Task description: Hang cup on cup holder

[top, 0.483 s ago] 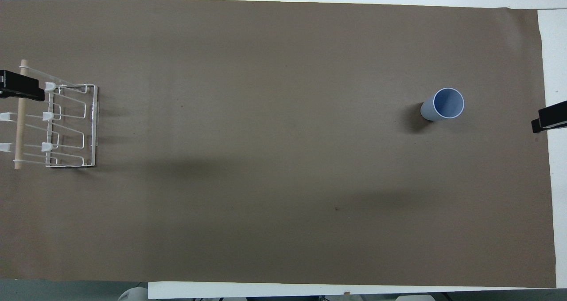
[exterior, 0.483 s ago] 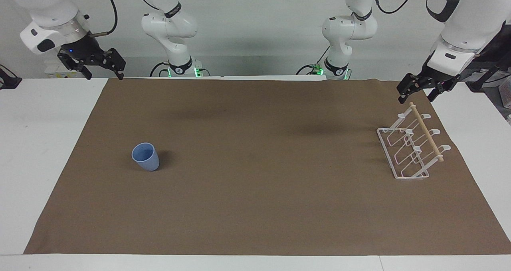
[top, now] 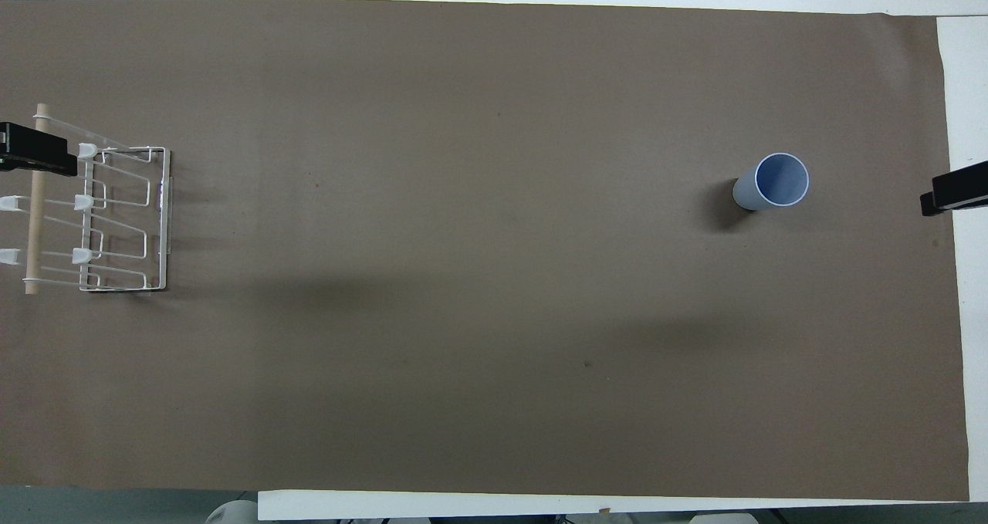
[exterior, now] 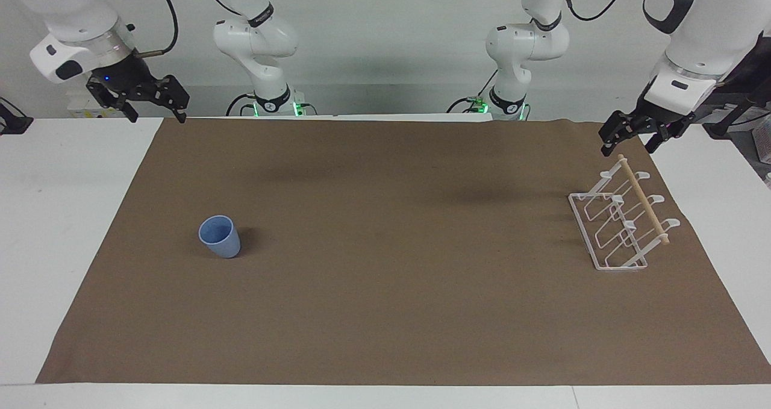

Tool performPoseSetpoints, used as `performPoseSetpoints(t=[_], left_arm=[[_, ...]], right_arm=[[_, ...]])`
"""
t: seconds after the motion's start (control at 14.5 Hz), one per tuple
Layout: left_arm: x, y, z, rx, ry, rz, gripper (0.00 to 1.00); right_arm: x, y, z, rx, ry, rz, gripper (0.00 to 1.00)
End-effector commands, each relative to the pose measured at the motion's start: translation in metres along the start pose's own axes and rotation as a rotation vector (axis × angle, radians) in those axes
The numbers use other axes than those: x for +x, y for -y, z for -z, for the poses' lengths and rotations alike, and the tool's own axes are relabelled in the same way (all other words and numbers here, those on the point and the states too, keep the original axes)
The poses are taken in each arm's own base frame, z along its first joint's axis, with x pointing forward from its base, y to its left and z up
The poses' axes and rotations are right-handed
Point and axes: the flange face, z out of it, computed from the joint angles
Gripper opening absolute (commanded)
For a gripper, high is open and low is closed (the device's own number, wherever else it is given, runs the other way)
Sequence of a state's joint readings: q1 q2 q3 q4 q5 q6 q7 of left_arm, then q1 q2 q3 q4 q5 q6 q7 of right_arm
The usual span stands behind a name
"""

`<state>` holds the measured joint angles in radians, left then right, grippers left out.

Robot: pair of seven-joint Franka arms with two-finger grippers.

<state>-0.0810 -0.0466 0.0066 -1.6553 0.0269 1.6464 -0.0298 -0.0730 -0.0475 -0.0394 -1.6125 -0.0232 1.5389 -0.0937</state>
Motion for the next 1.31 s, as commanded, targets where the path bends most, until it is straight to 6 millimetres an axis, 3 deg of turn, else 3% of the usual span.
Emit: performPoseSetpoints(t=[0.0,0.28,0.55,0.69,0.97,1.24], left_arm=[[-0.006,0.003,0.002,0.007,0.002,0.004,1.0],[-0.005,0.004,0.003,0.007,-0.004,0.007,1.0],[-0.005,0.003,0.003,0.006,-0.007,0.003,1.0],[-0.005,0.002,0.003,0.007,-0.004,0.001,1.0],[-0.007,0.0,0.002,0.005,0.007,0.0,1.0],[-0.007,0.0,0.002,0.005,0.007,-0.002,1.0]], right_arm=[[0.018,0.001,-0.047,0.027,-0.047,0.004,1.0],[0.063,0.001,-0.124,0.083,-0.049,0.066,0.96],[0.08,-0.01,-0.2,0.076,-0.055,0.084,0.92],[0.078,-0.009,-0.225,0.073,-0.058,0.084,0.89],[0.071,-0.008,-0.247,0.079,-0.017,0.128,0.86],[0.08,-0.008,-0.279,0.073,-0.016,0.134,0.65]])
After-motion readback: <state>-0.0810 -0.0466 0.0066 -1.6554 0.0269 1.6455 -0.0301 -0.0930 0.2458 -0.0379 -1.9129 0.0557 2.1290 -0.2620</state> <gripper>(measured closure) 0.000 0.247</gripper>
